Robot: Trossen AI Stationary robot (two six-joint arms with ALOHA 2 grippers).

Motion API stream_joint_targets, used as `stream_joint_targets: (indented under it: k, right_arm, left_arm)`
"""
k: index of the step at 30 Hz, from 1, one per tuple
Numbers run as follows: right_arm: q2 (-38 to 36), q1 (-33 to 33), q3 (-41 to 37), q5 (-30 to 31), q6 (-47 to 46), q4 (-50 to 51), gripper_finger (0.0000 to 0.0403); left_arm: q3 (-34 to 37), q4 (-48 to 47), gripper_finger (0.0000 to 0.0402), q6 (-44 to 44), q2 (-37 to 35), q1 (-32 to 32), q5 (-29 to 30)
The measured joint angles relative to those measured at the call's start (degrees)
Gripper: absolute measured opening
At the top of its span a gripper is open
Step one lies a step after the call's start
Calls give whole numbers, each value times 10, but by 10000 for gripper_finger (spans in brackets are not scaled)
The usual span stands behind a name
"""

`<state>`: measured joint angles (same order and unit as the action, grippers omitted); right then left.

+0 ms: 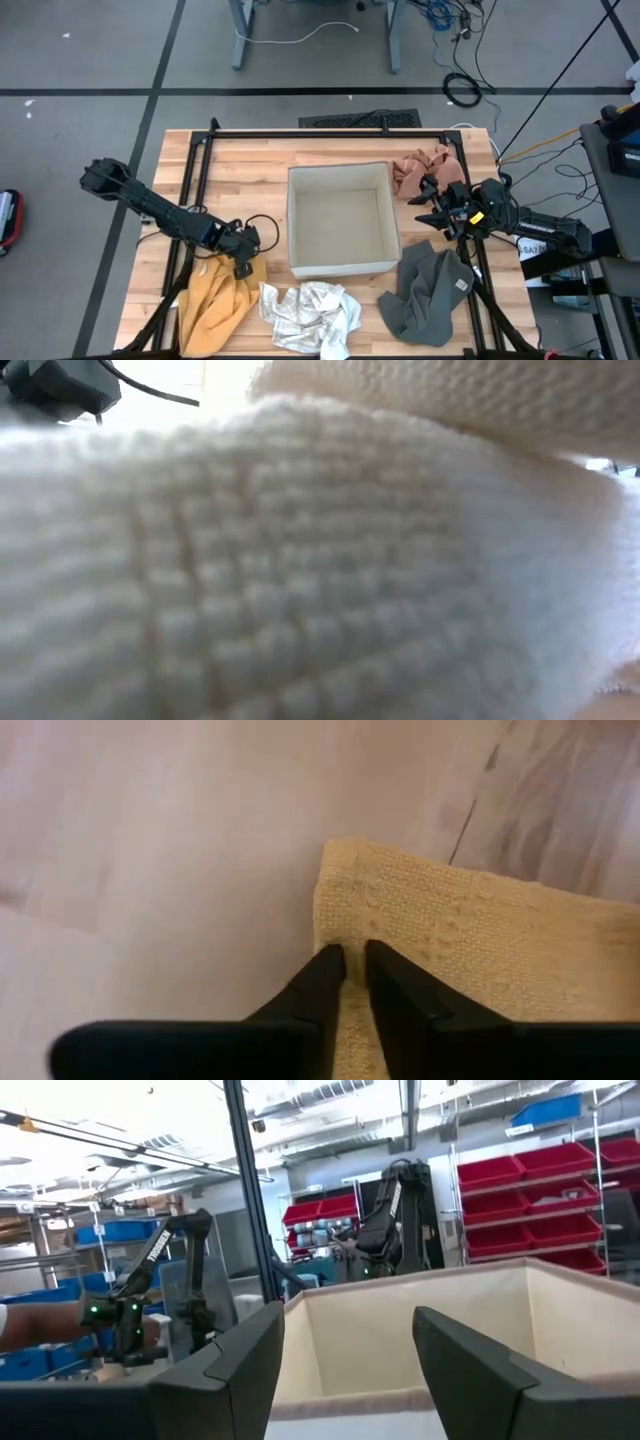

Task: Fold towel
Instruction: Fold the yellow towel

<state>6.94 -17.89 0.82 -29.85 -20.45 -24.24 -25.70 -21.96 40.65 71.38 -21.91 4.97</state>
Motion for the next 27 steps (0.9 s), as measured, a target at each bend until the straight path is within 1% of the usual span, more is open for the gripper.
stream_joint_targets:
  k: [3,4,10,13,16,22,27]
  right_arm:
    - [0,0,0,-1,-1,9,212]
    - [0,0,0,-1,-1,9,212]
    - [0,0,0,-1,0,8,212]
    - [0,0,0,-2,1,5,212]
    - [0,0,0,-2,1,4,212]
    - [0,0,0,-5,1,4,212]
    - [0,0,0,-5,1,7,212]
  left_arm:
    - [-7,-2,11,-23,0,0,0]
    - [-10,-2,7,-33,1,0,1]
    - [-49,-4,2,-96,0,3,21]
    - [-82,-20,2,-127,0,8,33]
    - [-124,-61,1,-160,0,15,46]
    - [-228,-178,1,-203,-1,18,89]
    - [-291,-224,1,-219,-1,18,110]
